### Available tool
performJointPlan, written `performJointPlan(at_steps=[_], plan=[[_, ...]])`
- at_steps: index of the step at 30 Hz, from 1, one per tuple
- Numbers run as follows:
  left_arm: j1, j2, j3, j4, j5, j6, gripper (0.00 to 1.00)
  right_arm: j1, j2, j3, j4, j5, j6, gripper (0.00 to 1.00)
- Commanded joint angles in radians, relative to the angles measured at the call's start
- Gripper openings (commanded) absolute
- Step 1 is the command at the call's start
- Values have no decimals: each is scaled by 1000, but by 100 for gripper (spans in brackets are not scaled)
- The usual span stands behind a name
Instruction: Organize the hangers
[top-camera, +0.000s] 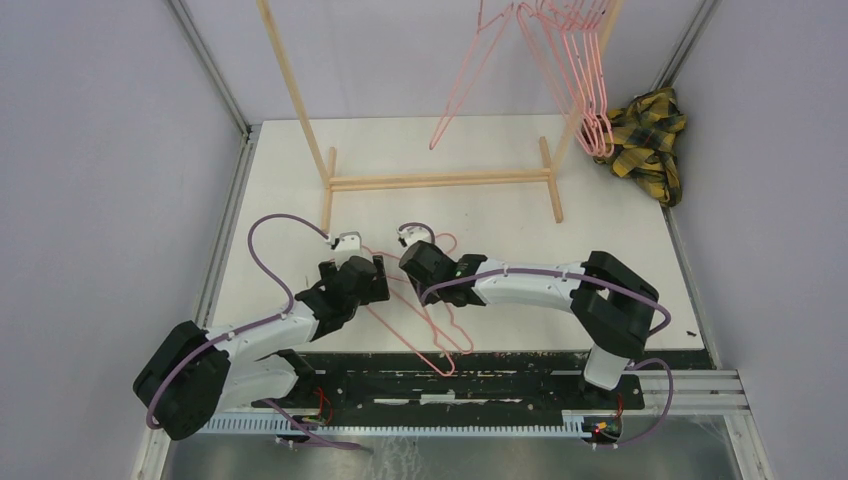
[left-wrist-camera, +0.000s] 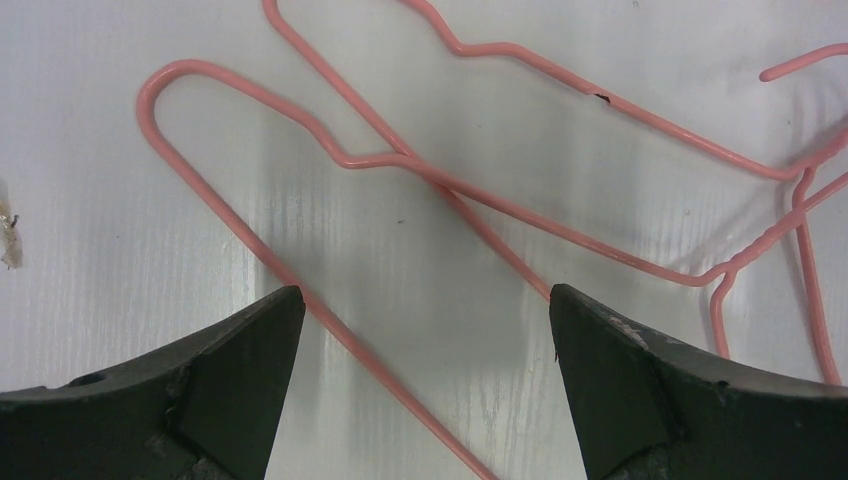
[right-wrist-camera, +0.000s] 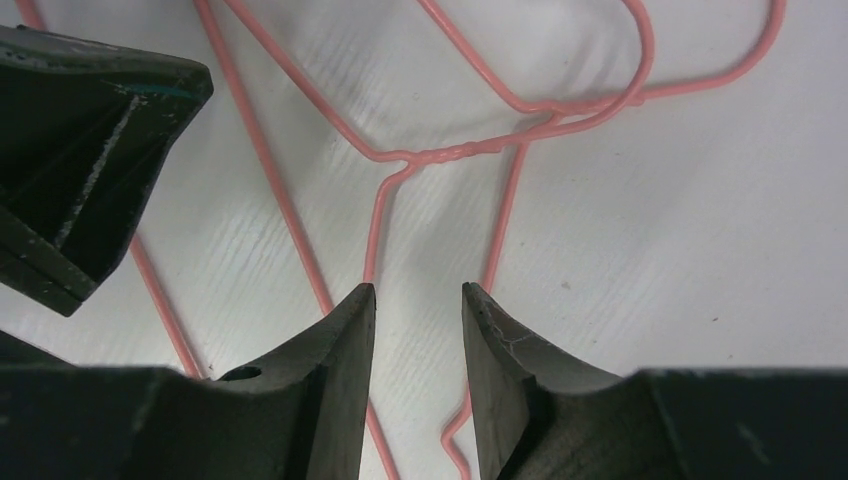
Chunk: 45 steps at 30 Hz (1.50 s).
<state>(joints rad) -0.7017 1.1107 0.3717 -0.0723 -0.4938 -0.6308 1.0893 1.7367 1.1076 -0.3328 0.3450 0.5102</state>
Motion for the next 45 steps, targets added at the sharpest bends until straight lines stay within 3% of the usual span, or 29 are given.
performJointPlan(at_steps=[1,14,16,22,33,45], plan=[[8,10,21,41,-11,-43,99,3,42,30,42,-62,17,45],[13,-7,9,41,-14,-46,99,2,116,14,76,-92,47,41],[13,-9,7,41,-15,-46,99,2,129,11,78,-93,51,35],[15,-12,6,37,-11,-48,99,3,157,9,59,-32,63,1],[13,-89,12,-5,-4,-54,99,3,-22,-46,54,190,17,0],[13,-128,43,-31,5,-46,99,-5,-251,-95,118,108,-26,0]])
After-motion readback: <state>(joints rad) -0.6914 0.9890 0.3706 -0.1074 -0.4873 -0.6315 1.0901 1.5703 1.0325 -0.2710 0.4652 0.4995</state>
